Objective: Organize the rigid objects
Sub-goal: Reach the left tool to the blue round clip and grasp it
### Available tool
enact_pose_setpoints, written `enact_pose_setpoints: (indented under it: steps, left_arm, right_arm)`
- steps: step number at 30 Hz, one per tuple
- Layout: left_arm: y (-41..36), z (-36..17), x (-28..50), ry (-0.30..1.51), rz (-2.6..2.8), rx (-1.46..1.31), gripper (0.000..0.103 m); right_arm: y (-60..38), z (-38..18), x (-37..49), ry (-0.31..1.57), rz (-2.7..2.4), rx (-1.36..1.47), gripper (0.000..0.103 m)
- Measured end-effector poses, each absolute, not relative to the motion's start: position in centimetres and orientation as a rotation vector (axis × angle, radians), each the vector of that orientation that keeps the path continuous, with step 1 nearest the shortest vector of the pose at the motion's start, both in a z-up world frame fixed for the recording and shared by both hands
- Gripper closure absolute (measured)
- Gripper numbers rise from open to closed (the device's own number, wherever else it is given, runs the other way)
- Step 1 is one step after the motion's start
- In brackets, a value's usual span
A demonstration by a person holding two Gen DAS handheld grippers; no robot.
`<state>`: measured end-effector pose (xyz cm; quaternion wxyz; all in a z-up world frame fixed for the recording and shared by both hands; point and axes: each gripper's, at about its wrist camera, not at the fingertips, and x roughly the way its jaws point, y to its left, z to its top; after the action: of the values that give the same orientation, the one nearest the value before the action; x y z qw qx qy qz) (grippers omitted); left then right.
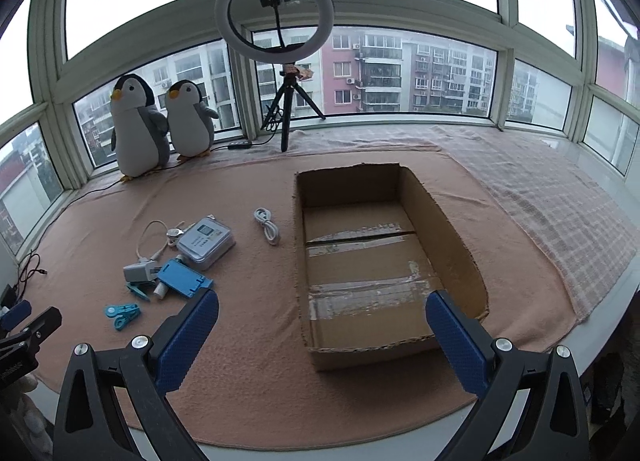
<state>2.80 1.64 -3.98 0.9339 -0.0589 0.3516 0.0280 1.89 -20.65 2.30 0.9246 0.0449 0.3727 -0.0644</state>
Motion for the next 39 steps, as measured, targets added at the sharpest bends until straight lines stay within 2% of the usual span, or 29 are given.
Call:
enact_pose_setpoints:
  steps: [8, 11, 17, 22, 26, 28, 32, 39]
  left_arm:
    - [2.5, -6.2, 3.7, 0.777, 0.074, -0.118, 0.0]
    - [2.8, -6.7, 4.0, 0.792, 0.081, -0.117, 0.0]
    - [2.9, -7.3, 4.7, 0.811, 0.083, -0.114, 0.0]
    - [3.1, -8.0, 5.2, 0.835, 0.079, -0.113, 0.0]
    - [3.7, -8.8, 5.7, 0.859, 0.089, -0.111, 0.001]
    - [3.8, -9.1, 6.0, 0.87, 0.094, -0.098, 0.002]
    - [3.5, -9.8, 6.8, 0.895, 0.047, -0.093, 0.006]
    - [2.1, -11.1, 9.7, 0.951, -0.049, -0.028, 0.022]
  right_arm:
    - [-28.1, 1.1, 4.0, 0.849, -0.188, 0.132, 0.001]
    - [-31.0, 0.3, 5.4, 0.901, -0.205, 0.123, 0.008]
    - [-35.5, -1.9, 7.7, 0.998, -0.231, 0.159, 0.035]
    - [-37.4, -4.2, 8.4, 1.089, -0.195, 0.236, 0.064]
    - [-37.4, -5.0, 8.3, 1.103, -0.187, 0.237, 0.072]
    - [-37.3, -5.3, 8.4, 1.112, -0.183, 0.242, 0.08]
    - [-37.1, -5.6, 8.4, 1.121, -0.172, 0.246, 0.087]
    - [-36.4, -6.1, 8.7, 1.139, -0.15, 0.225, 0.095]
